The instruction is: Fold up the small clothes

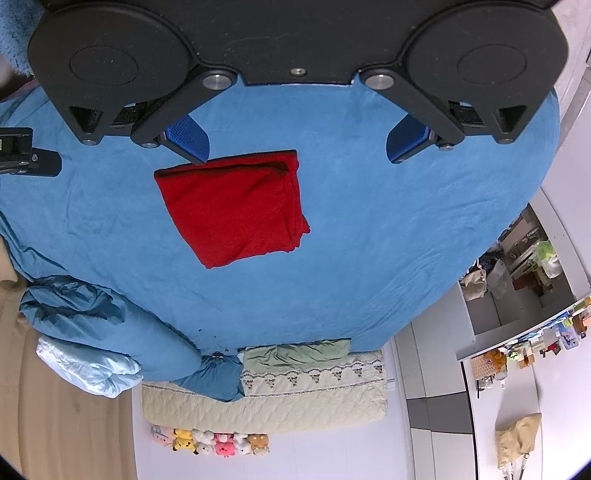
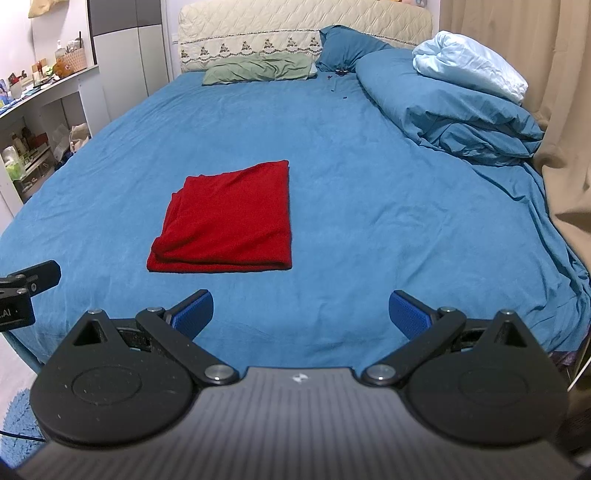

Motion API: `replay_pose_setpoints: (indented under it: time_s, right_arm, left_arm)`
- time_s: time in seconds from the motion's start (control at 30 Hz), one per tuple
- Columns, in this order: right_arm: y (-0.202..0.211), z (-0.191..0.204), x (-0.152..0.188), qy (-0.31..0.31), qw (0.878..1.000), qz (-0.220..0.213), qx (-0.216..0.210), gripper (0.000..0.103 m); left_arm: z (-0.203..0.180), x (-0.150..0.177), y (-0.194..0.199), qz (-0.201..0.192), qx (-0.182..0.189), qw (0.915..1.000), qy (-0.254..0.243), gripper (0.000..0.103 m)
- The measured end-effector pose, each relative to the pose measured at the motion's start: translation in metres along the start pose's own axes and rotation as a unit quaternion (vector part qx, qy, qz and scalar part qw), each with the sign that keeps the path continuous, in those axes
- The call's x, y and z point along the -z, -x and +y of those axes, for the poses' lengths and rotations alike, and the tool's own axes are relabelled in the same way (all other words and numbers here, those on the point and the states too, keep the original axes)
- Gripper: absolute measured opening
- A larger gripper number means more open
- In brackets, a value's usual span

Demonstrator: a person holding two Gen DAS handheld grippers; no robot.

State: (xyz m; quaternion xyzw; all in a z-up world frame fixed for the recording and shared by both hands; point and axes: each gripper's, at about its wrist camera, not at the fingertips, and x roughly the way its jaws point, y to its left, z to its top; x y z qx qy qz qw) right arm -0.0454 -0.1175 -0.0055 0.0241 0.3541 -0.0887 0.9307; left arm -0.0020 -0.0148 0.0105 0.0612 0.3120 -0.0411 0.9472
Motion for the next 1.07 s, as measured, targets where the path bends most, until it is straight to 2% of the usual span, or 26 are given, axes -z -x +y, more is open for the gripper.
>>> replay_pose_setpoints:
  time_s: [0.5,0.73,1.07]
  right_arm:
    - [-0.0017,0.0052,0.0032,-0.003,1.000,0.002,0.000,0.103]
    - [-0.0012,0.0064,0.0030,-0.004,1.000,0.002,0.001,0.103]
    - [-0.0019,0.0062,0.0032,-0.004,1.000,0.003,0.000,0.103]
  left_arm:
    - [-0.0042,0.0007,-0.0016,-0.001,0.001,1.0000,-0.003,0.103]
    - [-0.0062,0.0029,-0.0039,0.002,-0.018,0.9998,-0.007,0.103]
    - [-0.0040,0.0049,-0.0082,0.005,-0.007,0.9999,0.008,0.103]
